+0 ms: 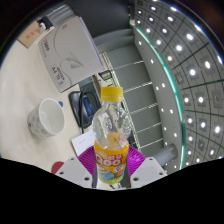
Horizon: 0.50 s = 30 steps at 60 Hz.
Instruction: Pour water
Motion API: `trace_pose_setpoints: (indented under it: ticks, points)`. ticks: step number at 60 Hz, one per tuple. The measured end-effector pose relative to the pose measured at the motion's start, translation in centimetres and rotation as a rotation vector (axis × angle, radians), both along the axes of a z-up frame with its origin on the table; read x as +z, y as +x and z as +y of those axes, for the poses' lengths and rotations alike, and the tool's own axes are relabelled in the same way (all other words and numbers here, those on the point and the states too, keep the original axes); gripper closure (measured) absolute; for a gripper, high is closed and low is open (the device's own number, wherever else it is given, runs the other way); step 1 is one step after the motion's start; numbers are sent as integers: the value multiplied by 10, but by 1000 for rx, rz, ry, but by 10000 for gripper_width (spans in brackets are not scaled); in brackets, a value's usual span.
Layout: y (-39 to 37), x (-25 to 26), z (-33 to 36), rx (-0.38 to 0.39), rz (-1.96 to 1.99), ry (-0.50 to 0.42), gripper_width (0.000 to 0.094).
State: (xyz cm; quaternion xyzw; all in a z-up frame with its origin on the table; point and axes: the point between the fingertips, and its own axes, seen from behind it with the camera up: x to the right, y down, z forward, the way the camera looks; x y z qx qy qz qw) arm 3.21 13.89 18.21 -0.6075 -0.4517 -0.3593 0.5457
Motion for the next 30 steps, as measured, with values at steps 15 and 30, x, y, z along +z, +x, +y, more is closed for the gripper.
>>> trace_pose_setpoints:
  ticks: [15, 30]
  points:
    - [-6, -34, -17, 13, 698, -247, 551]
    - [19, -95, 2, -75, 1051, -356, 550]
